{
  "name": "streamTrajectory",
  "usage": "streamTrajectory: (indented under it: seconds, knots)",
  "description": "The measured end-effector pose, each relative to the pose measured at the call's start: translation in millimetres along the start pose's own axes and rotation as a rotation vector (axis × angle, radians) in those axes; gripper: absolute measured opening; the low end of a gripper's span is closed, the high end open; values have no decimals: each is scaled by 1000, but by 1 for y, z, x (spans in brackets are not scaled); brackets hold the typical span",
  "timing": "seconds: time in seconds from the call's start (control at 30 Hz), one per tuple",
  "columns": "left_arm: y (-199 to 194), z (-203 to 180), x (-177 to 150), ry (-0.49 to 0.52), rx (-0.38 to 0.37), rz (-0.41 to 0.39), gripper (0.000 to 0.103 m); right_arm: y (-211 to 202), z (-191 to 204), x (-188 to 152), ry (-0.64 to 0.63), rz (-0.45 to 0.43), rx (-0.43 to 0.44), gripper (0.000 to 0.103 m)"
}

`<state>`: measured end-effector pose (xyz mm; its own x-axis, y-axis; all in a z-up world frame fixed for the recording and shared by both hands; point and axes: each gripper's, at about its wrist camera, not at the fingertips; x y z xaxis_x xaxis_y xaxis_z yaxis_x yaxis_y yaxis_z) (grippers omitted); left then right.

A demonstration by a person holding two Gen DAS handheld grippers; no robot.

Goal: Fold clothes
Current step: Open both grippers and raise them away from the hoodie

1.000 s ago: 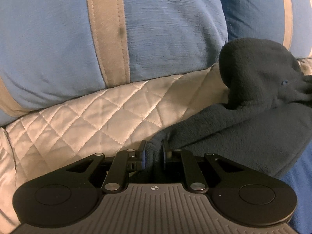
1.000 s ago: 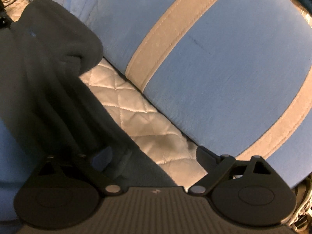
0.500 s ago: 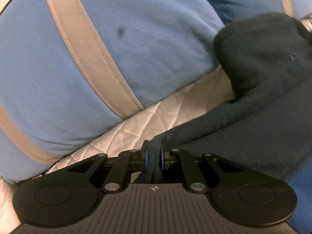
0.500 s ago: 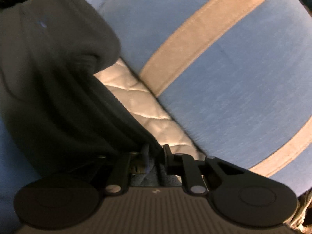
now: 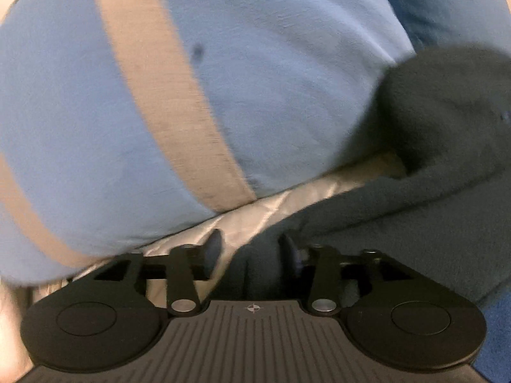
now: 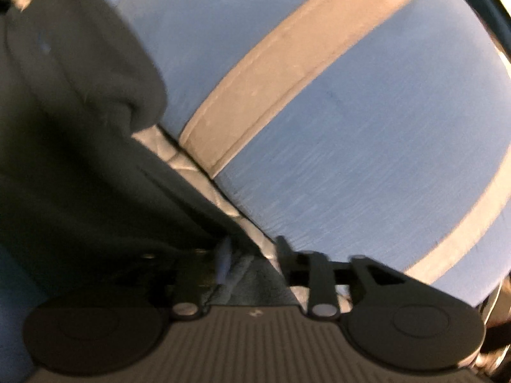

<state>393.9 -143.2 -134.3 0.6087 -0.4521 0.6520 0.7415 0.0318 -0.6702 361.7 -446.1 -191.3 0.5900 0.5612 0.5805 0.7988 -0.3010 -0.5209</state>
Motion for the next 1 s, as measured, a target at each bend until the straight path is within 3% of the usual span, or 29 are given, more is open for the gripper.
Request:
streamTrajectory:
  seconds: [0.03, 0.2, 0.3, 0.4, 0.6, 0.9, 1.0]
  knots:
    - [-8, 7, -1, -50, -9, -12, 55, -7, -7, 0, 38, -8, 4, 86]
    - [-60, 36, -9, -258, -73, -85, 56, -54, -42, 2, 170, -65, 23, 101]
    - [-109, 35, -9, -298, -91, -148, 58, -92, -62, 3, 213, -110, 28, 102]
    - [-154, 34, -6, -319, -104, -207, 72, -130, -84, 5, 270, -148, 41, 103]
    - [-222, 40, 14, -300, -106, -301, 72, -189, -127, 9, 383, -198, 45, 103]
    - [-321, 74, 55, -363, -89, -447, 74, -274, -207, 29, 438, -330, -61, 103]
    - [-354, 84, 64, -339, -58, -480, 87, -308, -235, 38, 451, -392, -104, 103]
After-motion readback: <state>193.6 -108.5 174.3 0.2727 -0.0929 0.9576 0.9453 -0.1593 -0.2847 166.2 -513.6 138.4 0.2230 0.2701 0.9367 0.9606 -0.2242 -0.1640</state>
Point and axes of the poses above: each gripper's, at about its wrist camera, not at the fingertips, and y roughly the way its jaws point, z to its left, x to its top, and after that the axes turned 6 degrees about -x, right-handed
